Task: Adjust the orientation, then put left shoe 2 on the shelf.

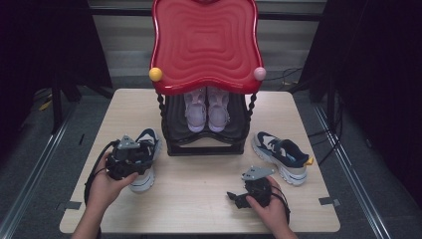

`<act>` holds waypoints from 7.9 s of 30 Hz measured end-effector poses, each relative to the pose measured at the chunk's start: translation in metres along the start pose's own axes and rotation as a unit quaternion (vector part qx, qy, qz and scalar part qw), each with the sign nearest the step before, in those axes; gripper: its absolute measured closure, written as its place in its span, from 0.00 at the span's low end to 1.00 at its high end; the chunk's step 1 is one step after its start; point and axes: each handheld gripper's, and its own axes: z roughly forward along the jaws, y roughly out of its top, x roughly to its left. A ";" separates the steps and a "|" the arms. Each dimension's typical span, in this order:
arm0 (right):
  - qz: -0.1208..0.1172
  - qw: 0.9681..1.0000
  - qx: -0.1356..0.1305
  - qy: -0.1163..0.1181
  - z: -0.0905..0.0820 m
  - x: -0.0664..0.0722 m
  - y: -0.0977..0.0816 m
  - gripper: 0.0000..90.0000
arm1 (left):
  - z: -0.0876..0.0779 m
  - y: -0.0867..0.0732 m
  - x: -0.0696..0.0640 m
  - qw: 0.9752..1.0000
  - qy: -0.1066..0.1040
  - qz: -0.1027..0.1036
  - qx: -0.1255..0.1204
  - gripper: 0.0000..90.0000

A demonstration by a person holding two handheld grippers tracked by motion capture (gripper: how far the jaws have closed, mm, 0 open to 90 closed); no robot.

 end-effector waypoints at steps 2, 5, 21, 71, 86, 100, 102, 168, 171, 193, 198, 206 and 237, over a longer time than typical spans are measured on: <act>0.000 1.000 0.000 0.000 0.000 0.000 0.000 0.14 | -0.004 -0.003 0.003 1.000 0.000 0.012 0.001 0.53; -0.002 1.000 -0.001 0.000 0.000 0.000 0.000 0.14 | -0.010 -0.008 0.006 1.000 0.004 0.019 -0.003 0.50; -0.001 1.000 0.000 0.001 0.000 0.000 0.000 0.14 | -0.003 -0.008 -0.016 0.997 -0.006 0.071 0.023 0.73; 0.000 1.000 0.003 0.001 0.000 0.000 0.000 0.14 | 0.020 0.049 -0.016 0.957 -0.072 0.122 0.252 0.50; 0.000 1.000 0.002 0.000 0.000 0.000 0.000 0.14 | 0.018 0.041 -0.008 0.967 -0.084 0.075 0.230 0.33; 0.000 1.000 0.002 0.000 0.000 0.000 0.000 0.14 | 0.010 0.044 -0.011 0.963 -0.097 0.101 0.230 0.30; 0.000 1.000 0.002 0.000 0.000 0.000 0.000 0.14 | 0.009 0.044 -0.011 0.961 -0.098 0.108 0.234 0.30; 0.000 1.000 0.002 0.002 0.000 0.000 0.000 0.14 | 0.039 0.042 -0.022 0.905 -0.131 0.144 0.379 0.80; -0.002 1.000 0.000 0.002 0.000 0.000 0.000 0.14 | 0.039 0.041 -0.022 0.908 -0.132 0.133 0.374 0.80; 0.000 1.000 0.001 0.002 0.000 0.000 0.000 0.14 | 0.021 0.053 -0.018 0.909 -0.133 0.141 0.370 0.82; -0.001 1.000 0.000 0.002 0.000 0.000 0.000 0.14 | 0.009 0.066 -0.019 0.910 -0.131 0.147 0.366 0.82; 0.001 1.000 -0.001 0.002 0.000 0.000 0.000 0.14 | -0.021 0.093 -0.019 0.908 -0.139 0.164 0.361 0.82; -0.001 1.000 0.001 0.004 0.000 -0.001 0.000 0.14 | -0.144 0.215 -0.029 0.916 -0.087 0.203 0.334 0.82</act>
